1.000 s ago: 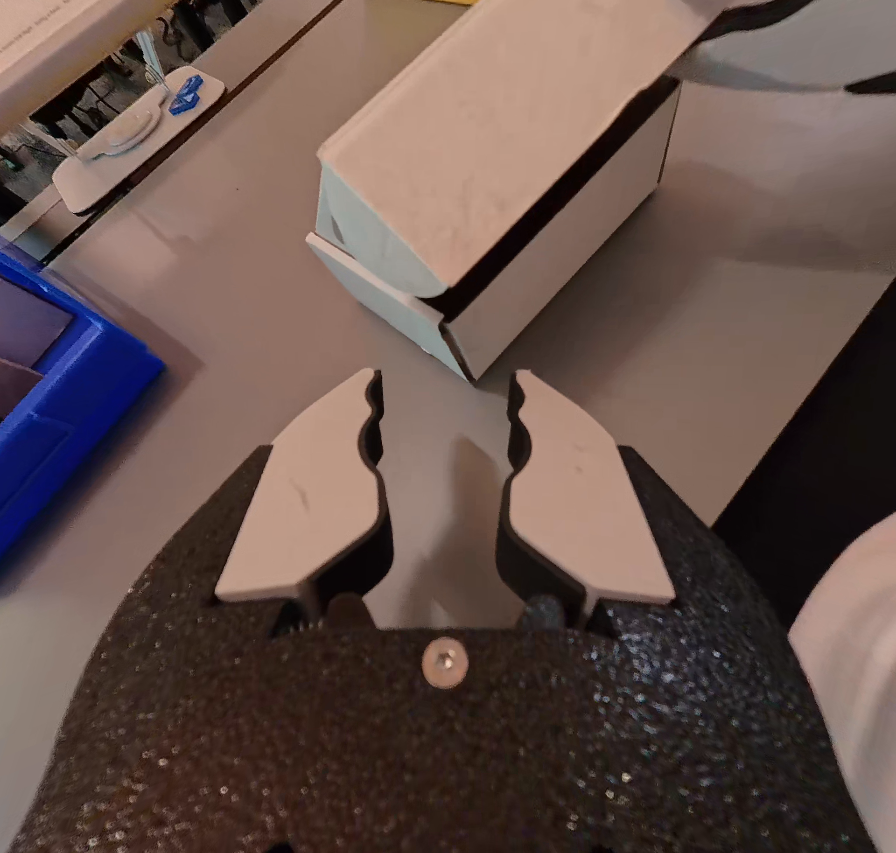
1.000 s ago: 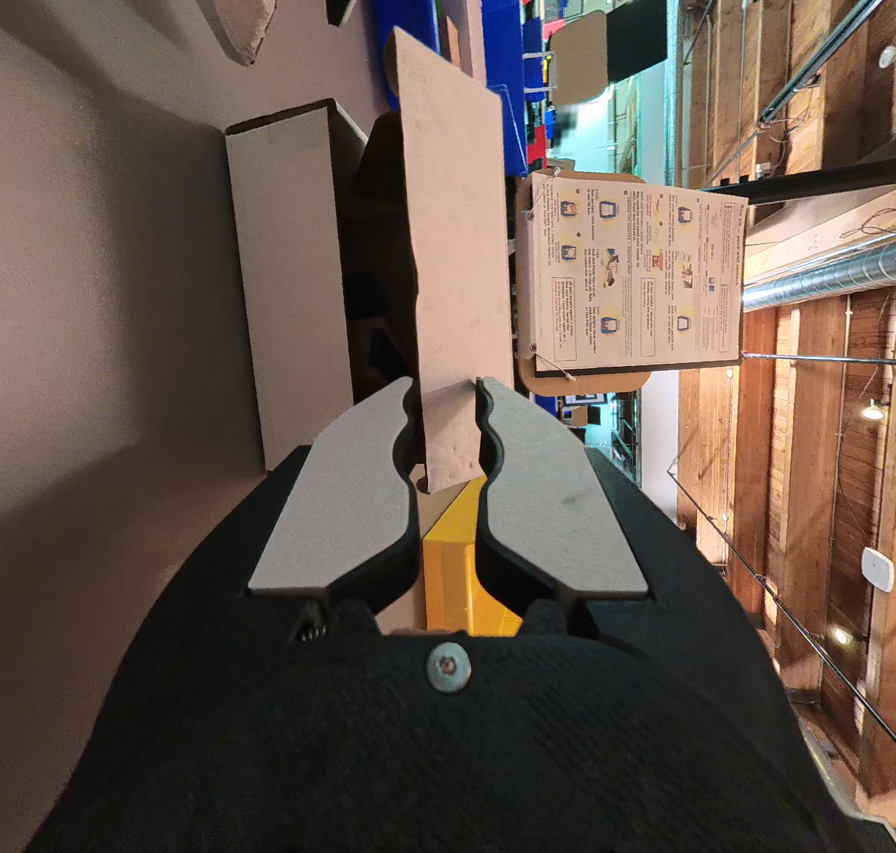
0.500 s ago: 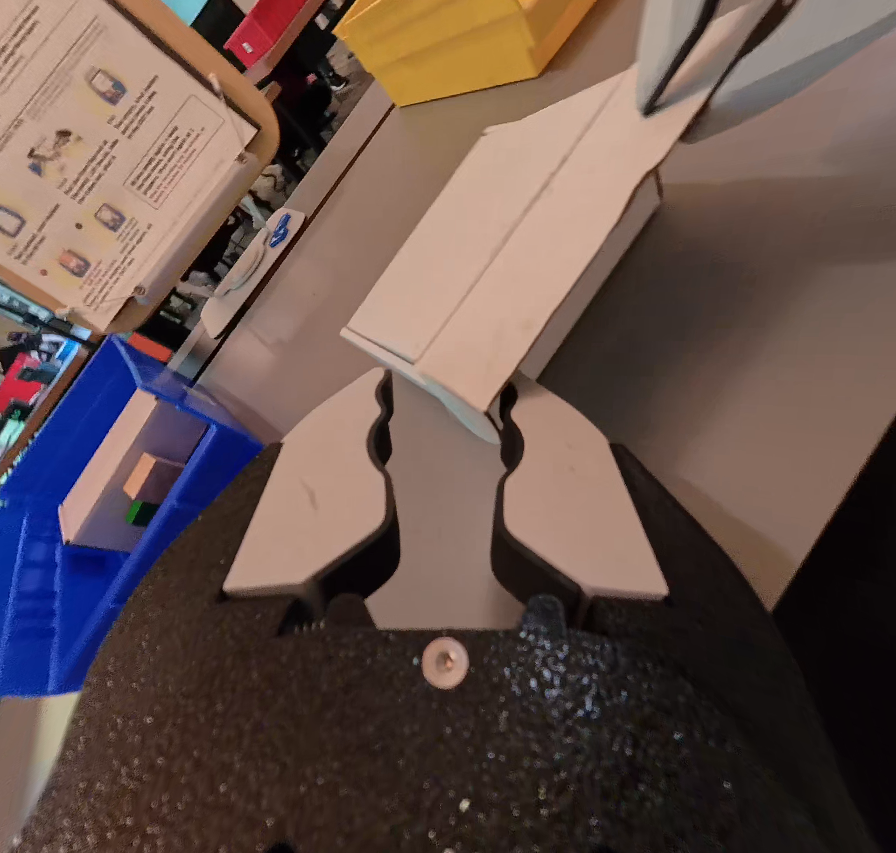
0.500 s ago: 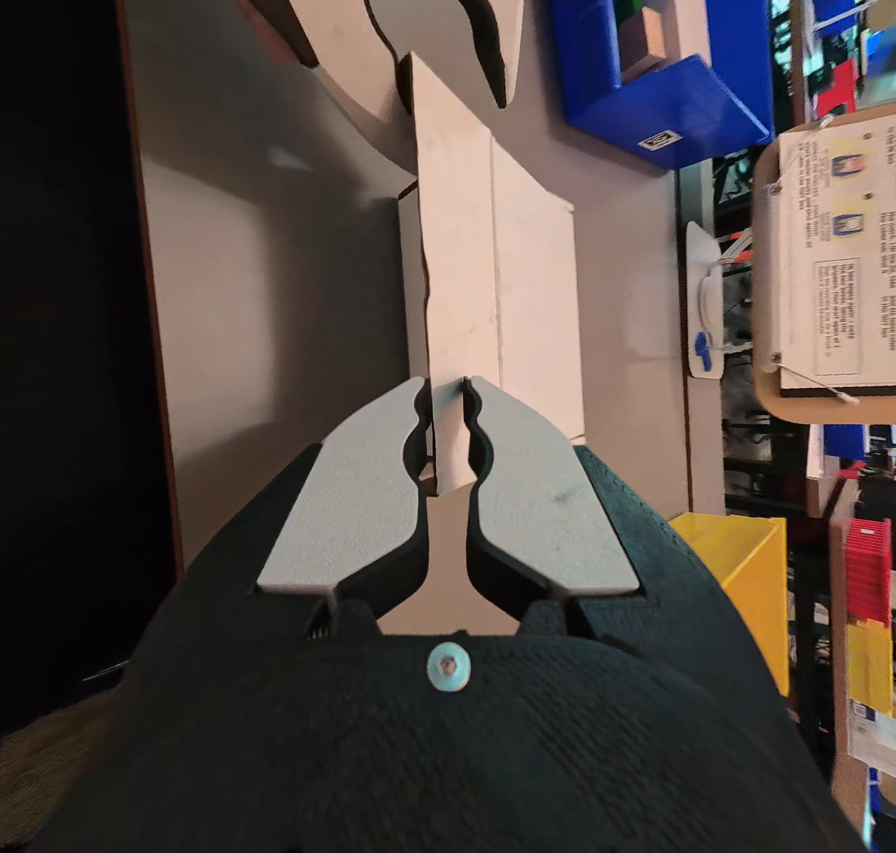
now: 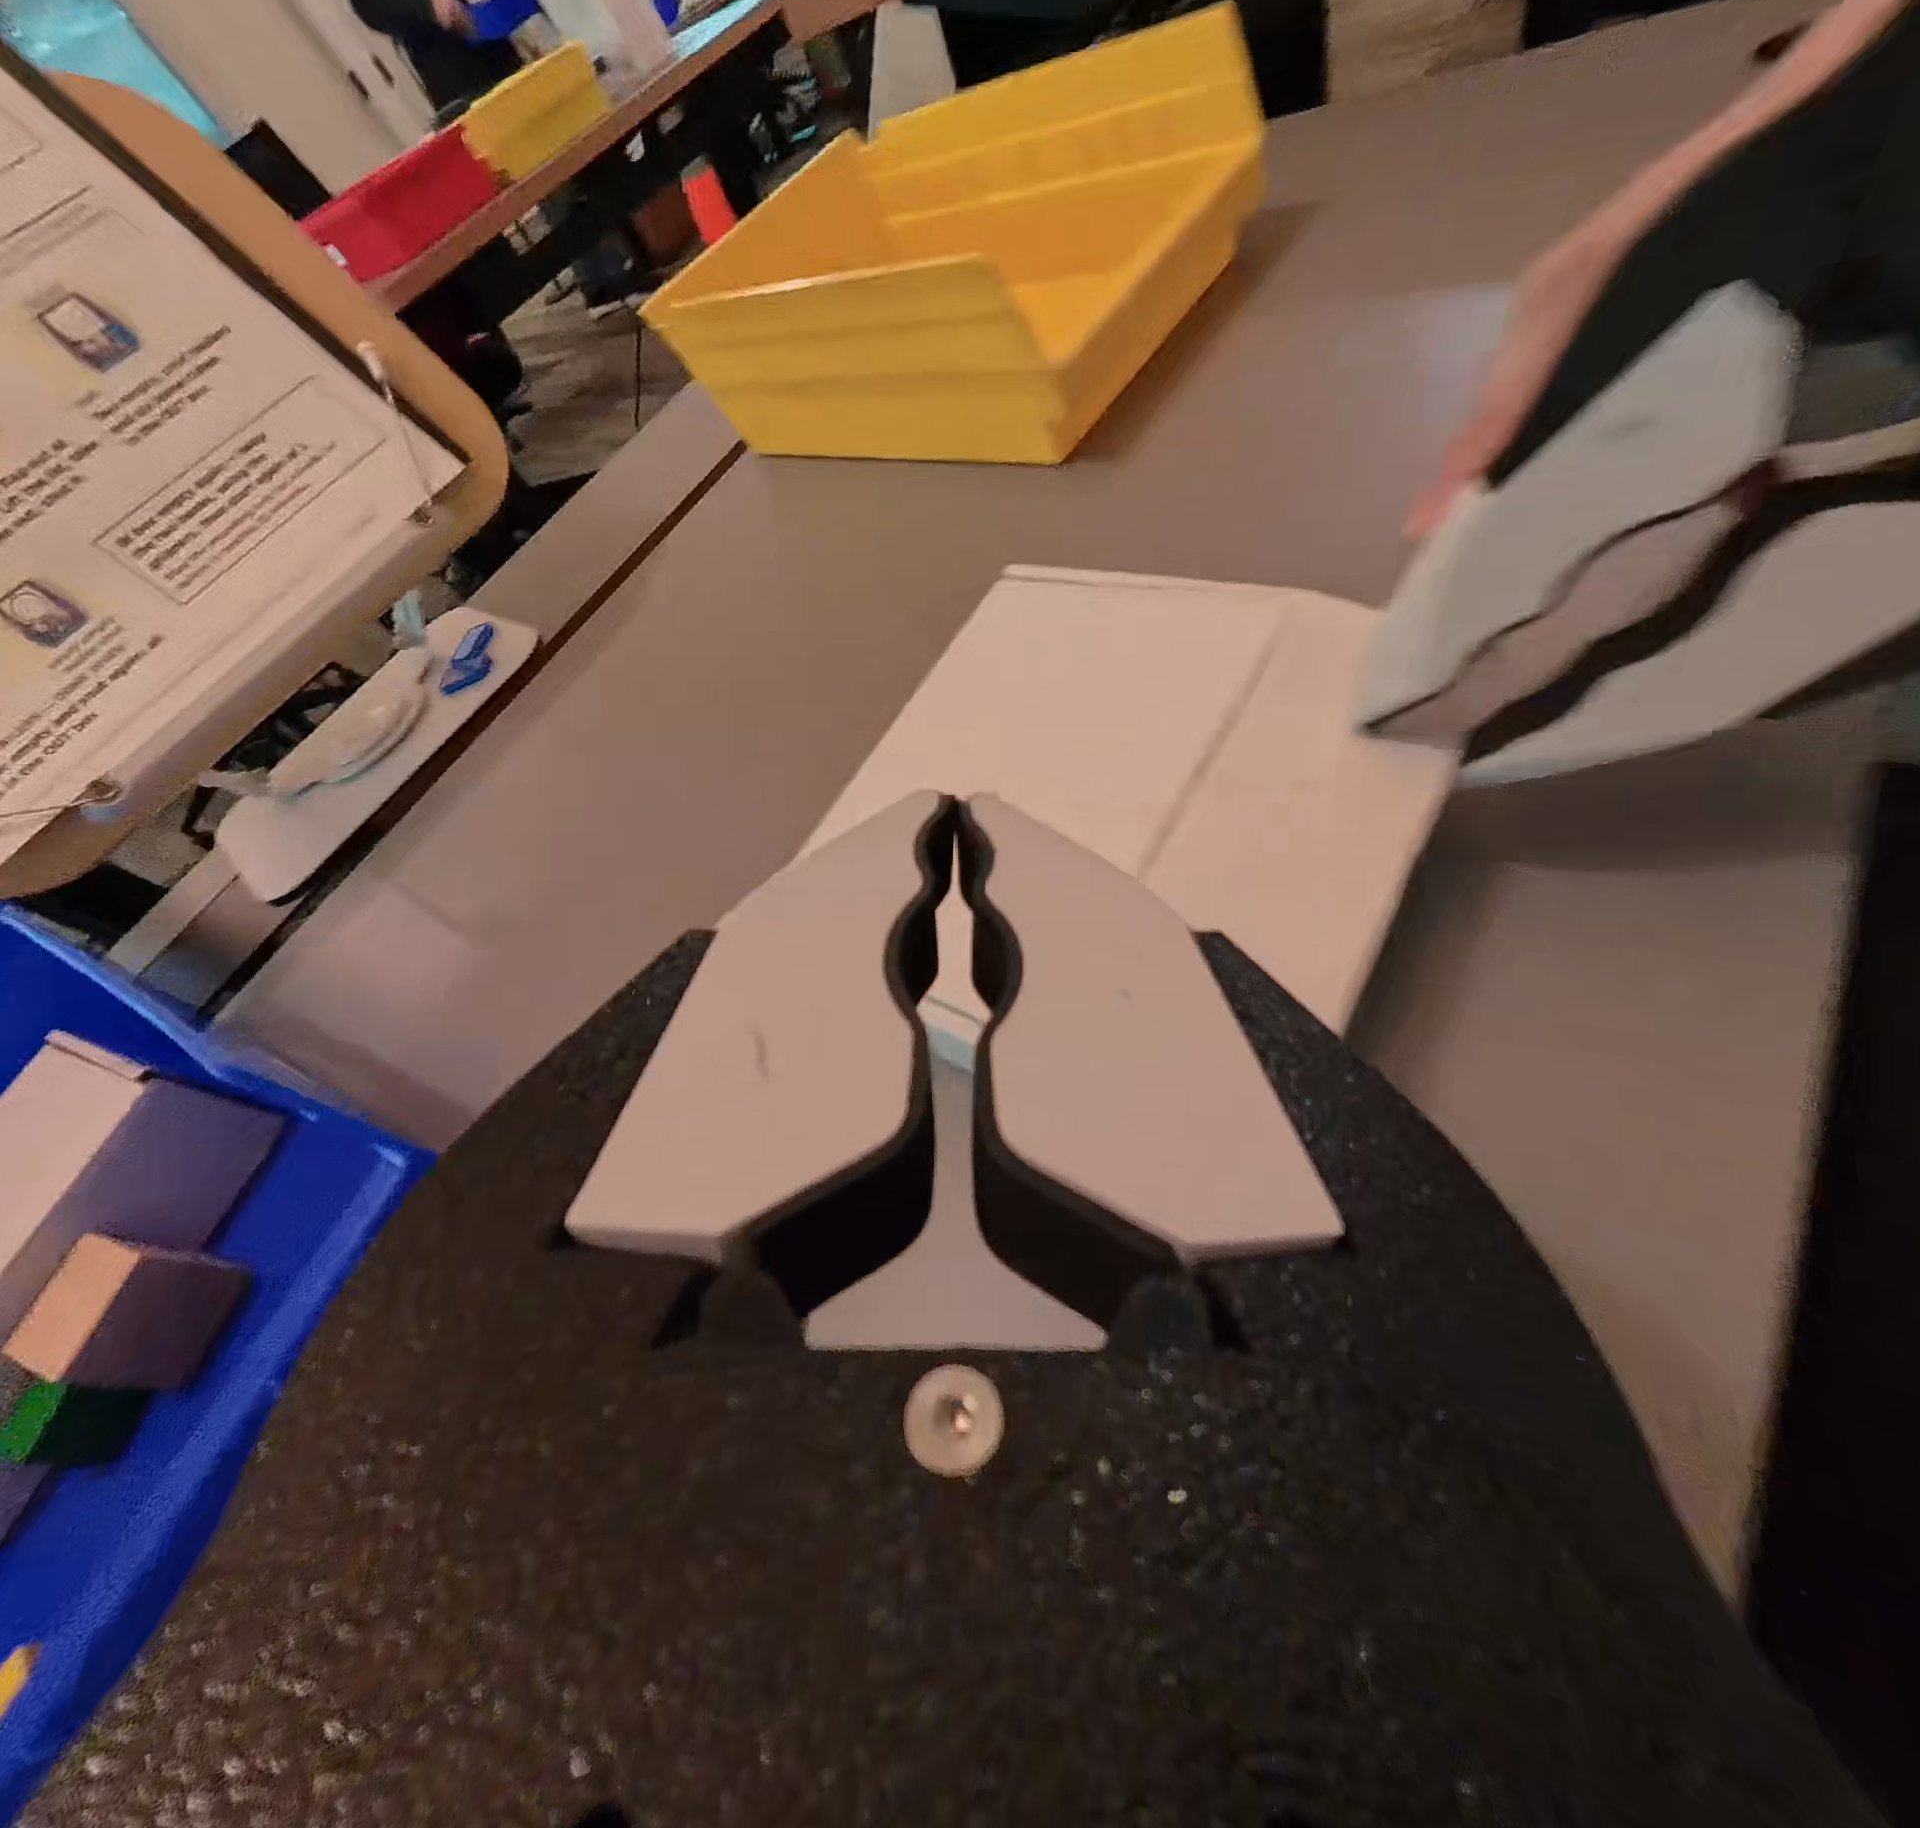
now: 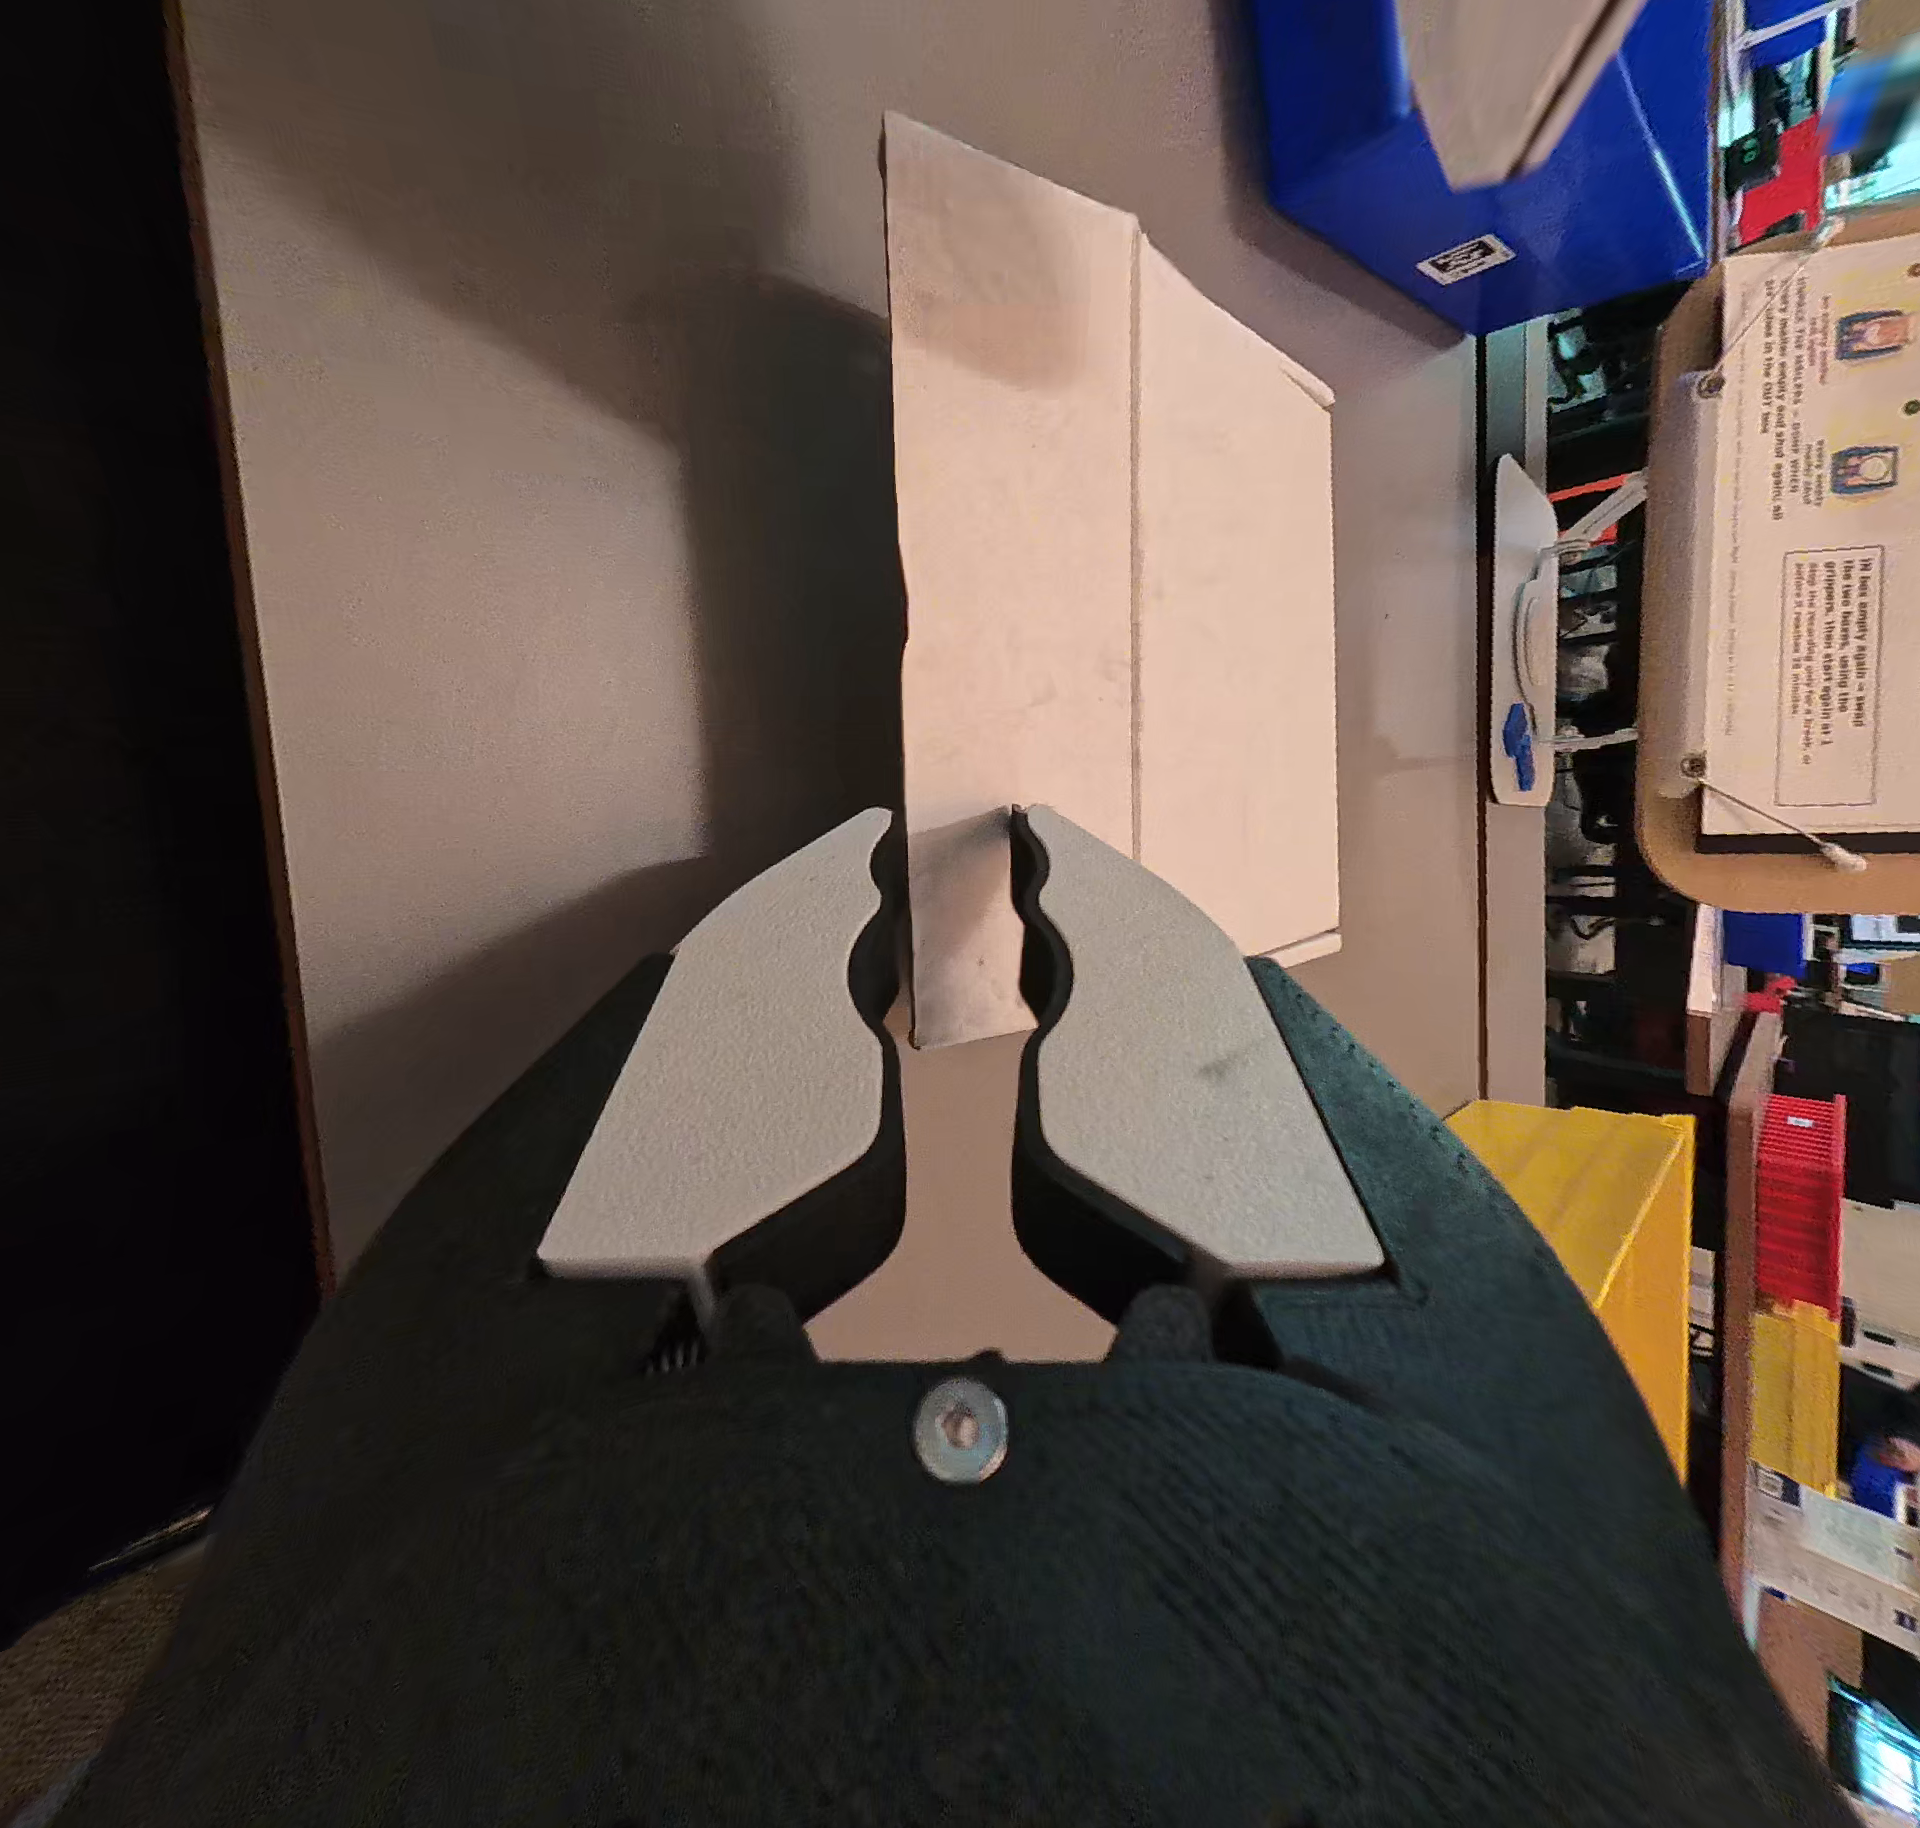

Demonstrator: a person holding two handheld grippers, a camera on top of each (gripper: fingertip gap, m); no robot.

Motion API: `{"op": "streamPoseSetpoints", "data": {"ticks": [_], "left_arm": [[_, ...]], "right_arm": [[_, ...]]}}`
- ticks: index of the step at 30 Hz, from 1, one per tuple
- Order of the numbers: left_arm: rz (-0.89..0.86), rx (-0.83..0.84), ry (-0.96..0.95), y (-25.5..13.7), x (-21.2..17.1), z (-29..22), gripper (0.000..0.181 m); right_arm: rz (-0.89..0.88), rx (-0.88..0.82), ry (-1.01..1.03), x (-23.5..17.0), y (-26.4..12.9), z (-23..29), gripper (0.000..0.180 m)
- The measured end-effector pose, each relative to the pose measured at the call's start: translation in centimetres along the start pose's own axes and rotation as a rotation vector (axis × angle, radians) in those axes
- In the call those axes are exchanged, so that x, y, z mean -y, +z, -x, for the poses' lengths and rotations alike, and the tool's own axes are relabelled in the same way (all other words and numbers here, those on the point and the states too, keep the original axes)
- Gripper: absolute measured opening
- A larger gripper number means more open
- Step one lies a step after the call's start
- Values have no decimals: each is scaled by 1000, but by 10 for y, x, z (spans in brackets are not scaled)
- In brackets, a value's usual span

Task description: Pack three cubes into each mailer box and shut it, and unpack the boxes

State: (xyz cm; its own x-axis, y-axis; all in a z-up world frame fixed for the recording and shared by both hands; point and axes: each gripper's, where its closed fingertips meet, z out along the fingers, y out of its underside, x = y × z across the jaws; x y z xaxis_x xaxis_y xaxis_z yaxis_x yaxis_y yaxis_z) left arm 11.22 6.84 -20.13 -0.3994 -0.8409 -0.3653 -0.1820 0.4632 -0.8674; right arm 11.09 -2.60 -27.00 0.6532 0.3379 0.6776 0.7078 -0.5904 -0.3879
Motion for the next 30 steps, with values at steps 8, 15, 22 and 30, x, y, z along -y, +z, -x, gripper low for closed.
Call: {"op": "streamPoseSetpoints", "data": {"ticks": [8,15,22,30], "left_arm": [[212,-73,-22,42,-50,6,0],[145,-89,-125,40,-51,7,0],[127,-73,-104,39,-51,7,0],[102,-25,-17,36,-51,7,0]], "right_arm": [[-31,-52,21,-2,2,-1,18],[-108,-14,105,4,-7,-2,21],[-267,-165,539,2,-34,-85,0],[124,-40,304,-38,29,-68,0]]}}
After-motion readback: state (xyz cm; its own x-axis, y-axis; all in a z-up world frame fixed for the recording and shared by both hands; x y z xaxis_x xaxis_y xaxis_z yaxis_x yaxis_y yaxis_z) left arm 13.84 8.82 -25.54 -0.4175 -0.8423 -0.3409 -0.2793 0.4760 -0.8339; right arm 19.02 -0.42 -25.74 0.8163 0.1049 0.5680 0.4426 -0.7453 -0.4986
